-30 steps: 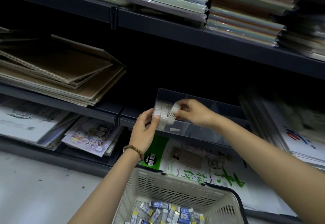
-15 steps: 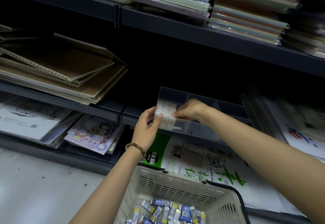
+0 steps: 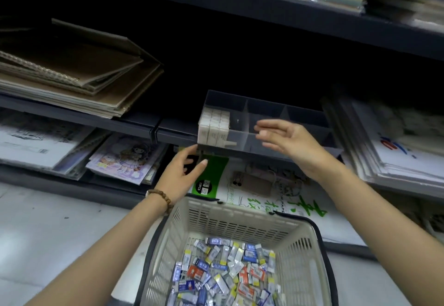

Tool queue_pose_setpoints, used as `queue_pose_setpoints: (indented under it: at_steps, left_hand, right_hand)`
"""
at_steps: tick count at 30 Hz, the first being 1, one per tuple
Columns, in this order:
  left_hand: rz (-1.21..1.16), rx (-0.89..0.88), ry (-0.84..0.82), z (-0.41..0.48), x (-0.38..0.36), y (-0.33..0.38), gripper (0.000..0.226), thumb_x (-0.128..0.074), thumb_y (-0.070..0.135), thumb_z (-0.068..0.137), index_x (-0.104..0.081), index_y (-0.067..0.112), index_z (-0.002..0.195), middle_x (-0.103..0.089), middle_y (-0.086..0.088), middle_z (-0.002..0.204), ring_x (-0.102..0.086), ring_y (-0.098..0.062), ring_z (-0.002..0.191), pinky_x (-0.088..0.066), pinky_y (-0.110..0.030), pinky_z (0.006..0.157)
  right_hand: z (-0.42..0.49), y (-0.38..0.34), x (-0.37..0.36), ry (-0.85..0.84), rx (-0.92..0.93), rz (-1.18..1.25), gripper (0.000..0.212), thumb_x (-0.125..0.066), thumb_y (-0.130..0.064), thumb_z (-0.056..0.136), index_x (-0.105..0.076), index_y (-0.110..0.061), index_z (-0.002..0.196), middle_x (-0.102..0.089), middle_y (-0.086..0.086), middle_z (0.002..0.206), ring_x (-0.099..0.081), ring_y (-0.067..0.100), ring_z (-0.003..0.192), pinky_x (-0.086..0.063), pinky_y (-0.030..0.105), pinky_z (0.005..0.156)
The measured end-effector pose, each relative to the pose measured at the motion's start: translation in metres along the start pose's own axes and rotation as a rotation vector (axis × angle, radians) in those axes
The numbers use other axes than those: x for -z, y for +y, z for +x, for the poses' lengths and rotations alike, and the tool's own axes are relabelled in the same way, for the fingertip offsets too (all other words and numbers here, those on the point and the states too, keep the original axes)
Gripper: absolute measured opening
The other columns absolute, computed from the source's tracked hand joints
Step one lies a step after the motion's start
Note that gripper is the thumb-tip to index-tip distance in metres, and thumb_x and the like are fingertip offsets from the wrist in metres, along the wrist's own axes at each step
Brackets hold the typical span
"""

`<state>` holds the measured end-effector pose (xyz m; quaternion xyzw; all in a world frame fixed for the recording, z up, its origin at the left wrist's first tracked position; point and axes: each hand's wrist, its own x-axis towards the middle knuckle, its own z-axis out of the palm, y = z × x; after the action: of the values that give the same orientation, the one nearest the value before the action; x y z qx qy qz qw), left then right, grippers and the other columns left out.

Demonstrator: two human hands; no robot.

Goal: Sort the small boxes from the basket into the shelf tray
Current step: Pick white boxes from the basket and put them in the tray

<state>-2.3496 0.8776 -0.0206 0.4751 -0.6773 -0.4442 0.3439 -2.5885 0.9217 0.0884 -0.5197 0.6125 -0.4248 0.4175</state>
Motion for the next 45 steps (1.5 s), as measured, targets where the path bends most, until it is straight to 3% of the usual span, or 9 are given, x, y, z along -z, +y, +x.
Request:
queue_pose_setpoints:
  at_steps: [10,17,22,26,29,32,37,41,45]
  left_hand:
    - [0.292,0.367,-0.407,-0.078,-0.086,-0.102,0.055,-0.052,0.043,0.09,-0.04,0.018,0.138,-0.044,0.0,0.141,-0.047,-0.02,0.123,-0.039,-0.025,0.094]
    - [0.331,0.685,-0.547,-0.115,-0.134,-0.181,0.049,-0.053,0.032,0.093,-0.045,0.004,0.133,-0.046,-0.011,0.139,-0.045,-0.026,0.126,-0.037,-0.032,0.104]
    - [0.285,0.787,-0.538,-0.1,-0.162,-0.199,0.025,-0.047,0.033,0.095,-0.059,0.012,0.089,-0.053,-0.007,0.083,-0.05,-0.018,0.077,-0.036,-0.026,0.076]
    - [0.2,0.789,-0.548,-0.091,-0.186,-0.207,0.036,-0.046,0.031,0.096,-0.061,0.006,0.118,-0.059,-0.012,0.121,-0.056,-0.028,0.106,-0.044,-0.031,0.089]
    - [0.12,0.809,-0.526,-0.093,-0.202,-0.213,0.034,-0.046,0.032,0.096,-0.061,0.007,0.114,-0.063,-0.012,0.118,-0.057,-0.021,0.094,-0.044,-0.028,0.084]
    - [0.095,0.83,-0.518,-0.097,-0.209,-0.219,0.03,-0.046,0.033,0.096,-0.063,0.012,0.107,-0.071,0.001,0.097,-0.059,-0.02,0.092,-0.045,-0.034,0.093]
    - [0.067,0.902,-0.485,-0.104,-0.209,-0.228,0.039,-0.046,0.032,0.096,-0.057,0.006,0.123,-0.057,-0.017,0.126,-0.052,-0.032,0.116,-0.044,-0.039,0.097]
    - [-0.04,0.983,-0.412,-0.103,-0.212,-0.232,0.037,-0.049,0.036,0.094,-0.06,0.009,0.116,-0.061,-0.013,0.112,-0.057,-0.027,0.1,-0.047,-0.038,0.092]
    - [-0.289,1.078,-0.304,-0.097,-0.212,-0.229,0.025,-0.056,0.04,0.09,-0.062,0.016,0.085,-0.068,-0.011,0.098,-0.062,-0.026,0.091,-0.052,-0.04,0.089]
  right_hand:
    - [-0.096,0.227,-0.015,-0.155,-0.711,-0.178,0.029,-0.061,-0.01,0.09,-0.061,-0.007,0.119,-0.064,0.01,0.115,-0.062,0.019,0.098,-0.05,0.022,0.078]
    - [-0.133,0.328,-0.038,-0.134,-0.946,-0.192,0.03,-0.063,-0.007,0.087,-0.063,0.005,0.115,-0.06,0.015,0.094,-0.05,0.01,0.062,-0.042,0.018,0.056]
    - [-0.126,0.362,-0.058,-0.046,-0.885,-0.101,0.042,-0.064,-0.014,0.088,-0.054,-0.001,0.127,-0.058,0.018,0.127,-0.059,0.027,0.108,-0.047,0.036,0.092]
    - [-0.097,0.376,-0.088,-0.07,-0.833,0.001,0.049,-0.065,-0.02,0.088,-0.049,-0.01,0.133,-0.059,0.017,0.125,-0.062,0.027,0.101,-0.052,0.037,0.09]
    - [-0.082,0.388,-0.105,-0.079,-0.851,-0.008,0.049,-0.063,-0.018,0.089,-0.048,-0.01,0.135,-0.063,0.019,0.117,-0.062,0.024,0.081,-0.053,0.031,0.07]
    - [-0.08,0.399,-0.114,-0.079,-0.799,-0.23,0.044,-0.064,-0.022,0.089,-0.053,-0.013,0.13,-0.067,0.016,0.11,-0.065,0.03,0.092,-0.052,0.036,0.079]
    - [-0.084,0.405,-0.12,0.08,-0.778,-0.431,0.028,-0.071,-0.024,0.083,-0.065,-0.016,0.109,-0.07,0.006,0.104,-0.065,0.022,0.093,-0.045,0.026,0.07]
    - [-0.083,0.402,-0.119,0.267,-0.85,-0.129,0.019,-0.077,-0.015,0.077,-0.071,-0.006,0.093,-0.071,0.012,0.101,-0.066,0.022,0.087,-0.053,0.031,0.077]
    - [-0.074,0.384,-0.127,0.281,-0.895,0.329,0.017,-0.075,-0.008,0.078,-0.071,-0.002,0.093,-0.071,0.016,0.098,-0.068,0.013,0.069,-0.056,0.014,0.063]
